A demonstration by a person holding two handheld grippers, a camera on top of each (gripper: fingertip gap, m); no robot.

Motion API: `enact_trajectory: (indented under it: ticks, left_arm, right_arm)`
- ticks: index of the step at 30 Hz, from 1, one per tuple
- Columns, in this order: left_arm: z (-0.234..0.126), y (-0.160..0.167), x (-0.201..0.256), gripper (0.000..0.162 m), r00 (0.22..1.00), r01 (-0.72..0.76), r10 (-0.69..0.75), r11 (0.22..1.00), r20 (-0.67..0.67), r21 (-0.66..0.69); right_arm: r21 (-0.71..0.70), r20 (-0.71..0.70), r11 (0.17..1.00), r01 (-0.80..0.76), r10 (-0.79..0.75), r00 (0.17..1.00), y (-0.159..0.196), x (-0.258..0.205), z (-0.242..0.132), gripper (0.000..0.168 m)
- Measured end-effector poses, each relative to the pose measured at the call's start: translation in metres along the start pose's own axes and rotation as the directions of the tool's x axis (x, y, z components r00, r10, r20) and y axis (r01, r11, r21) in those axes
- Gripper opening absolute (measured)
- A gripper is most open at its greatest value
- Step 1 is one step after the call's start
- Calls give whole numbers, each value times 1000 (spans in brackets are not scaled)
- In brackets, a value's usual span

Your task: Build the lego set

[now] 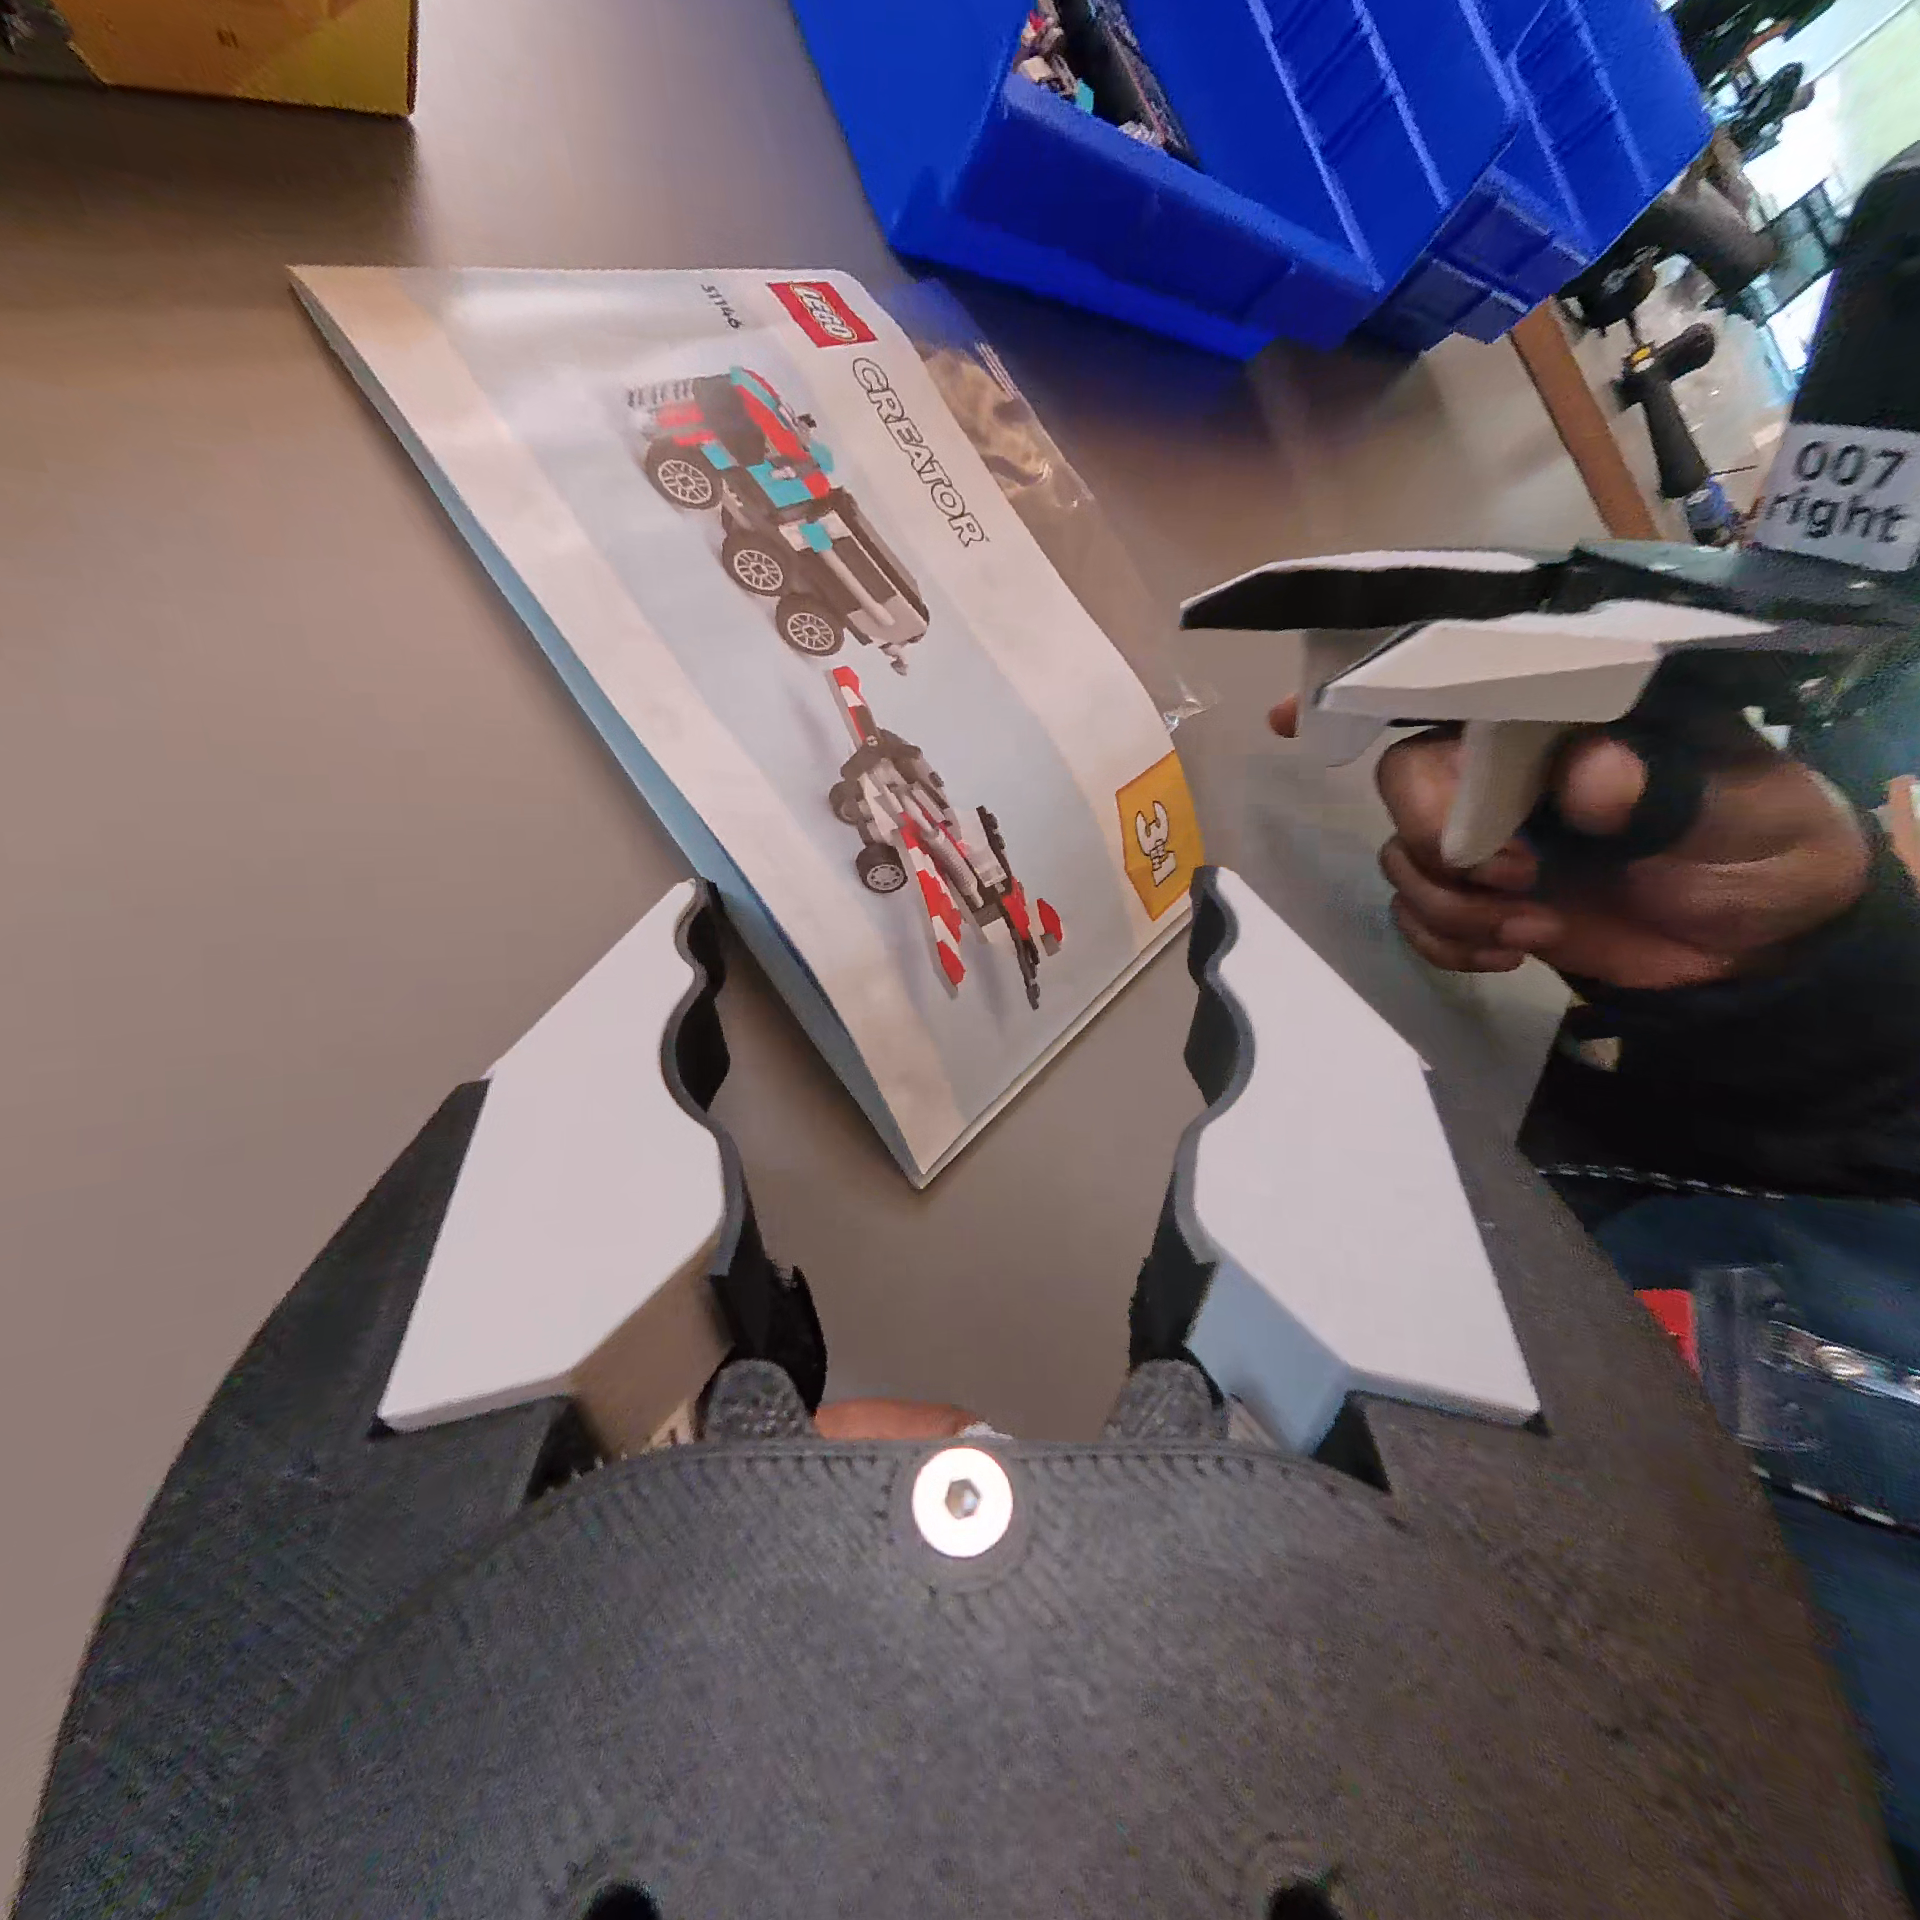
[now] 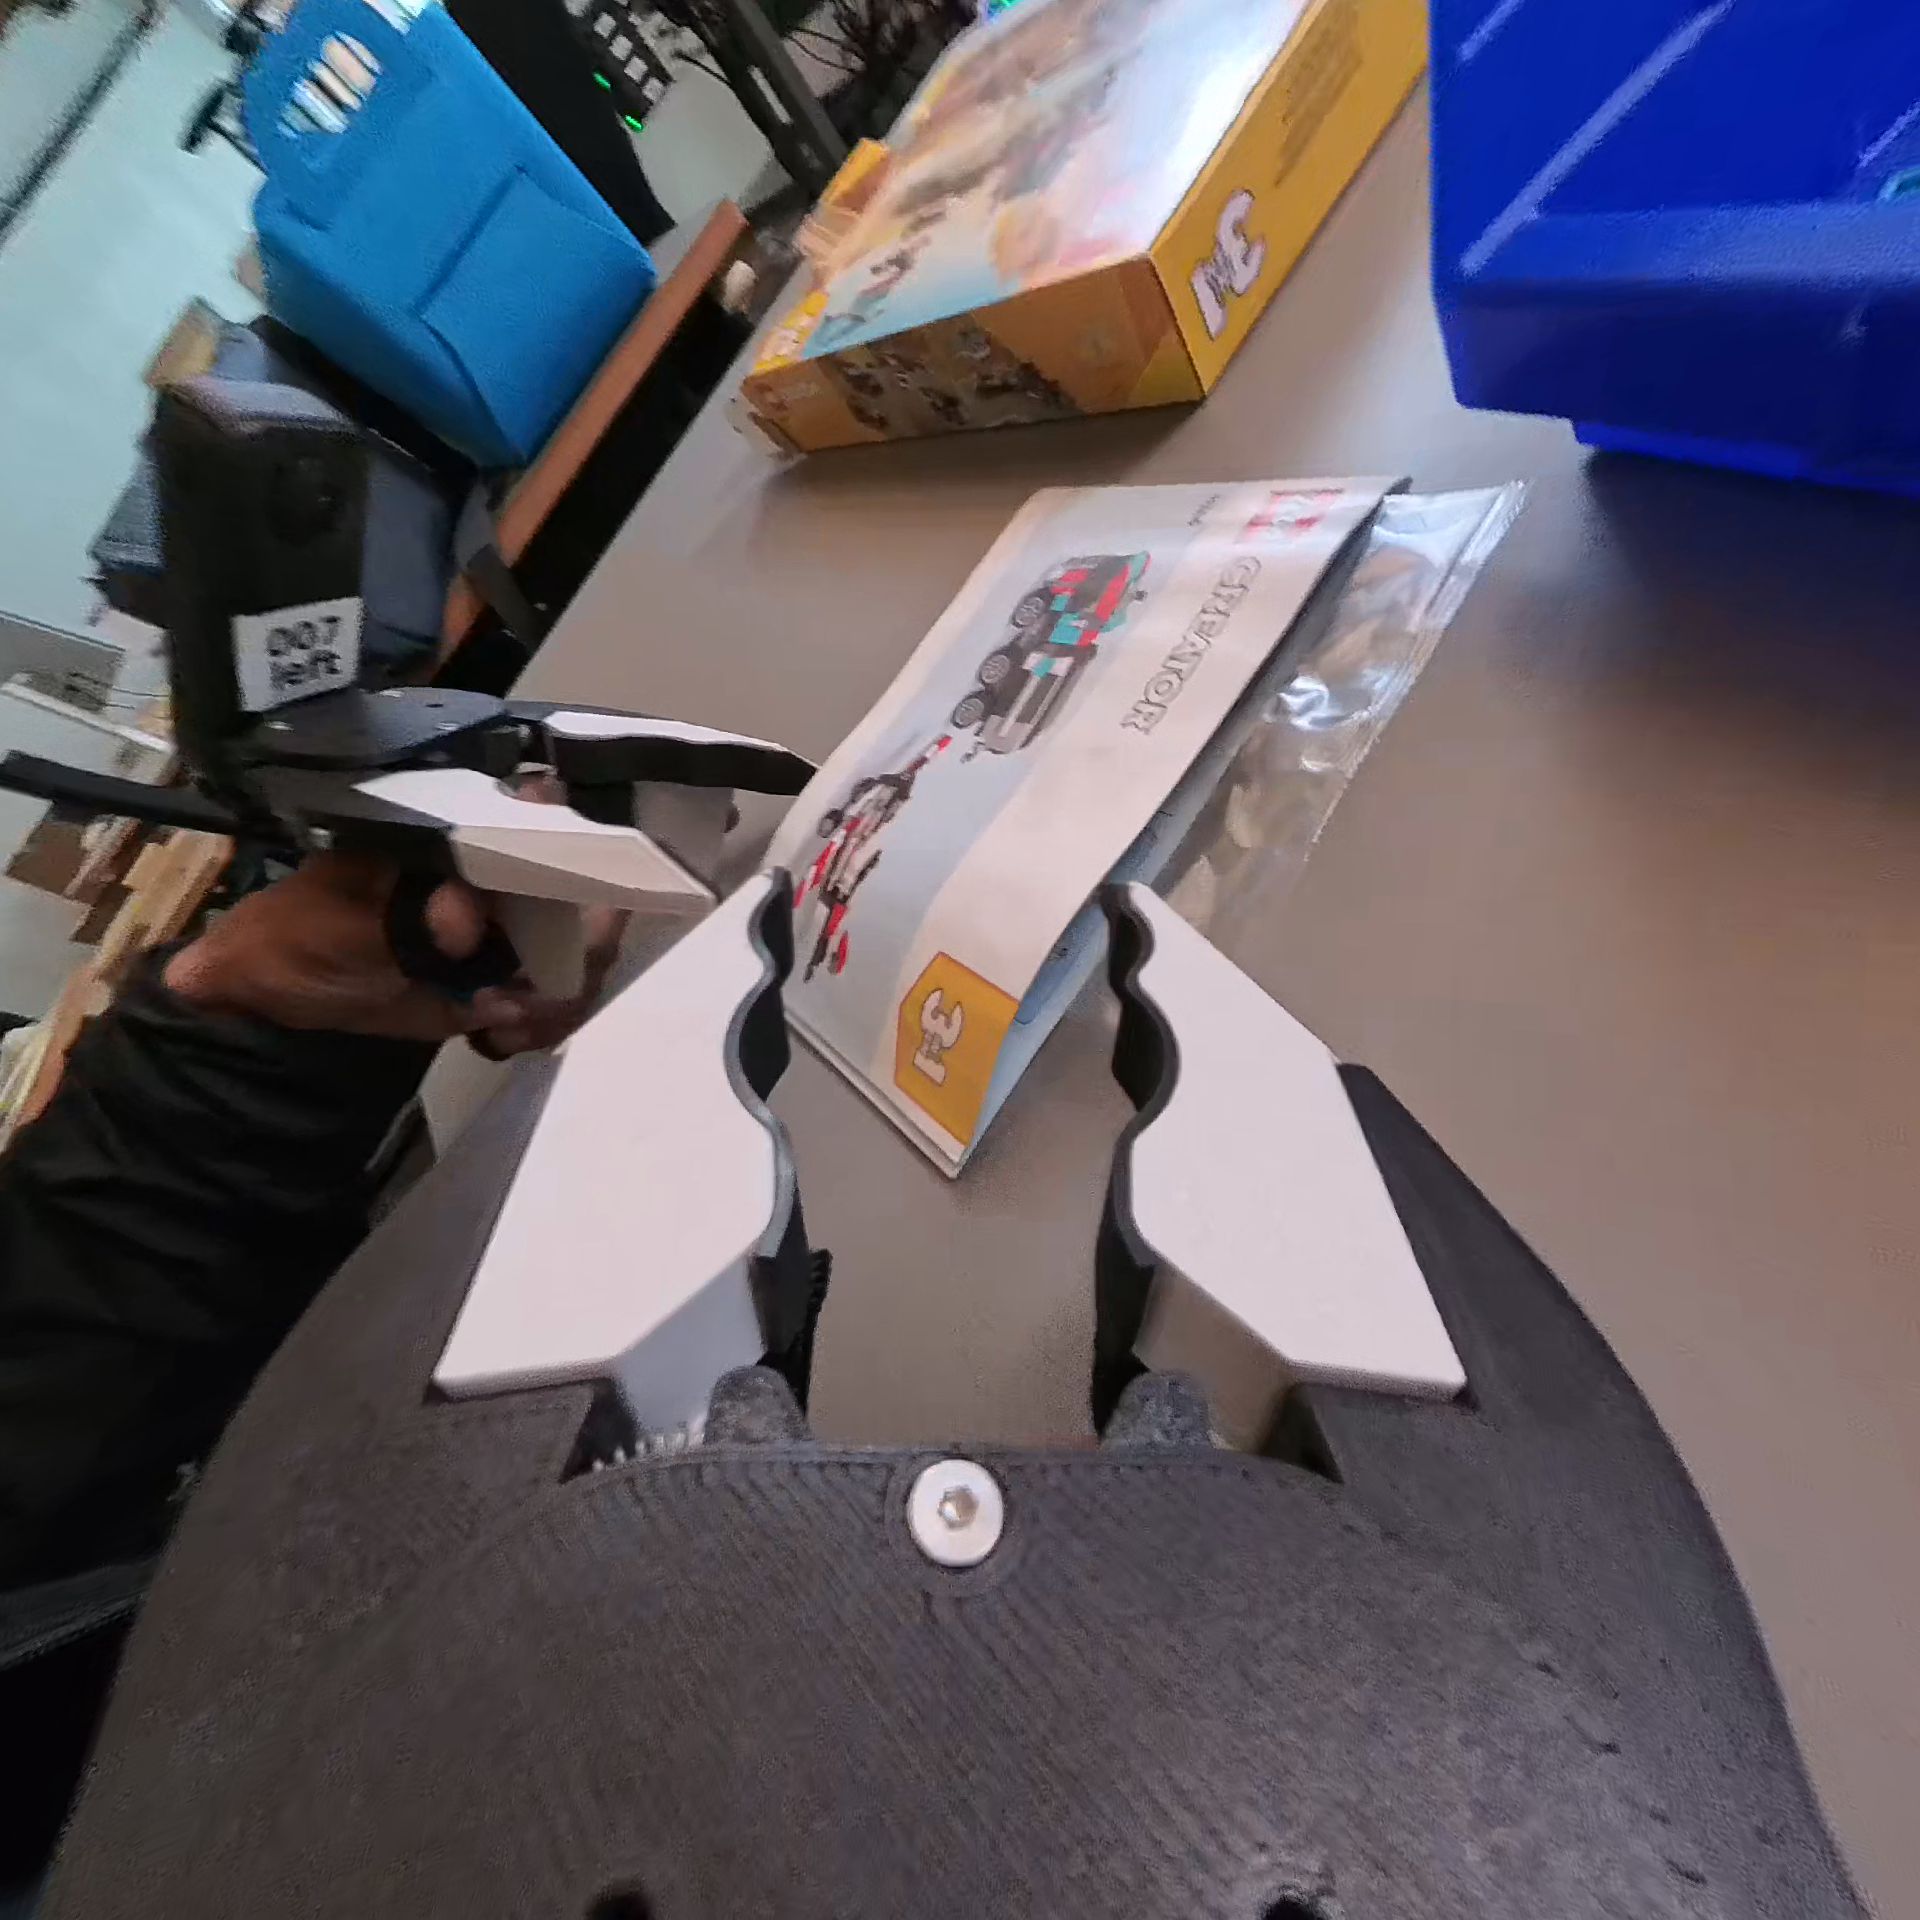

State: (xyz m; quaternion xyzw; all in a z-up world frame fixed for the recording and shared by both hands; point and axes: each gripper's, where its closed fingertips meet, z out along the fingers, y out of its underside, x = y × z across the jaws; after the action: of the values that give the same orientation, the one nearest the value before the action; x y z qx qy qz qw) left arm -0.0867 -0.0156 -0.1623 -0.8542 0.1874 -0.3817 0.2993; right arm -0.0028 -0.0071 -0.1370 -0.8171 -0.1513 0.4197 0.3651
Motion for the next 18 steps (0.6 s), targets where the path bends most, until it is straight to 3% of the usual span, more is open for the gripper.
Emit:
enact_trajectory:
  ticks: [9, 18]
  left_arm:
    - [-6, 2, 11, 89, 981, 115, -116, 993, -156, -16]
    - [-13, 7, 11, 89, 977, 118, -115, 993, -177, 3]
  right_arm:
    - [-146, -29, 988, -60, 57, 998, 16, 4, 23, 66]
    - [-116, 221, 971, -207, 228, 948, -10, -25, 15, 55]
